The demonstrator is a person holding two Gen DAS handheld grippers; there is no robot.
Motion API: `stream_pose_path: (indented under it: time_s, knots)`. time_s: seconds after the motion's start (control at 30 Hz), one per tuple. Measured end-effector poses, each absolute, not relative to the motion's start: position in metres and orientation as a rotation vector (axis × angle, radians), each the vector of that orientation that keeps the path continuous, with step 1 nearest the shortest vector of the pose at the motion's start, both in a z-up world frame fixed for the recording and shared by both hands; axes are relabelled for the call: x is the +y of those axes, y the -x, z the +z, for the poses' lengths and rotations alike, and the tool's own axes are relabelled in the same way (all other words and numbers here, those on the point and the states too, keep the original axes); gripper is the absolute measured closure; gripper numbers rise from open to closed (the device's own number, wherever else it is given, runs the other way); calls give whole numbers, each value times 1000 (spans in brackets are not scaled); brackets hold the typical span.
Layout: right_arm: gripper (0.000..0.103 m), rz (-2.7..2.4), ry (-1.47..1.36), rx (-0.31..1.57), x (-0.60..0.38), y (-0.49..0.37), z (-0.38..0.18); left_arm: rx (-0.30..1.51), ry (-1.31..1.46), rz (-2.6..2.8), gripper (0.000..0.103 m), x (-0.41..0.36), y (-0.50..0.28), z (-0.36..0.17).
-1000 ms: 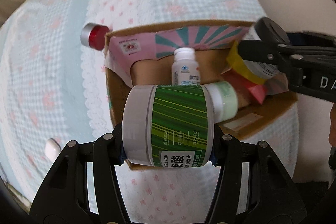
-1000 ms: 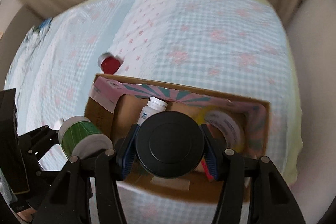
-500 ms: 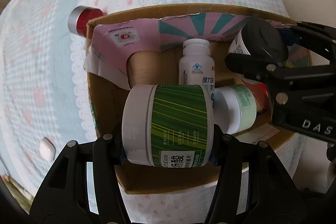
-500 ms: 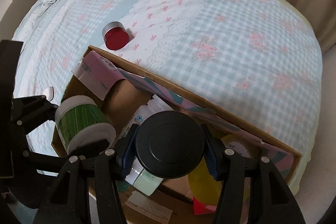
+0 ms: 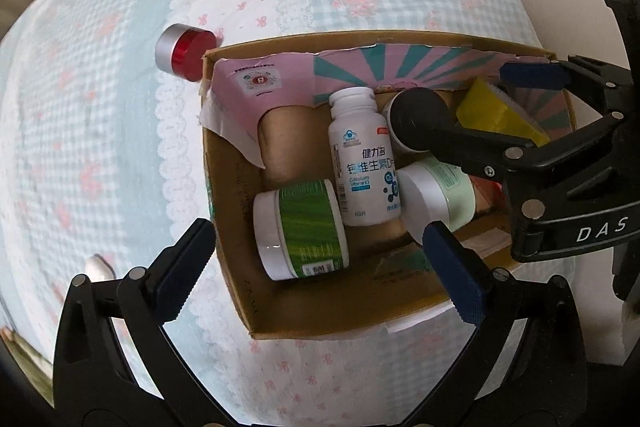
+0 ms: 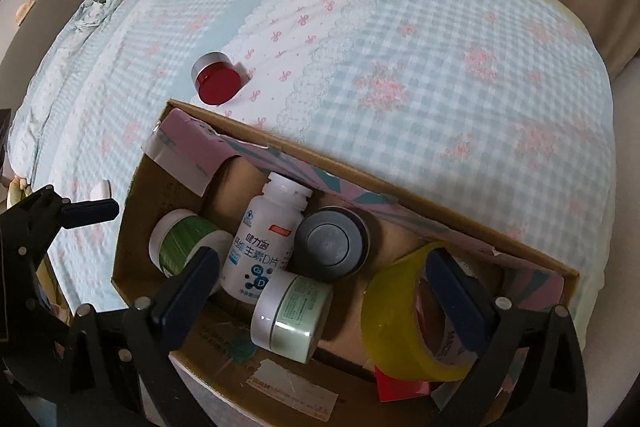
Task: Organize rigid objects
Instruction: 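Open both tools to drop the two jars into the box, then move the left tool to the white case while the right tool moves to the silver-red tin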
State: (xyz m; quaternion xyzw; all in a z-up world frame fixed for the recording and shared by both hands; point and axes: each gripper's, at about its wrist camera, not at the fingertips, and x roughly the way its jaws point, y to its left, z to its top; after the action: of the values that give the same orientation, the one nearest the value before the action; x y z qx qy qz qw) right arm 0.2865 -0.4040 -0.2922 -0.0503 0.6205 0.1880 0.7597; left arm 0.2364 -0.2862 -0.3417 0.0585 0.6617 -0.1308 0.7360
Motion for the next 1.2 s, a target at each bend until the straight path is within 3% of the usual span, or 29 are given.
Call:
stream_pose_path:
  time_s: [0.33, 0.73, 1.2]
  knots:
    - [0, 362, 114, 1338, -403, -275, -278, 1409, -134, -289, 0, -276, -232, -323]
    - [0, 294, 141, 1268, -392, -236, -220, 1304, -135, -274, 0, -243, -196, -251]
    - [0, 225, 92, 1182, -333, -174, -134, 1222, -37, -205, 0, -119, -145, -169]
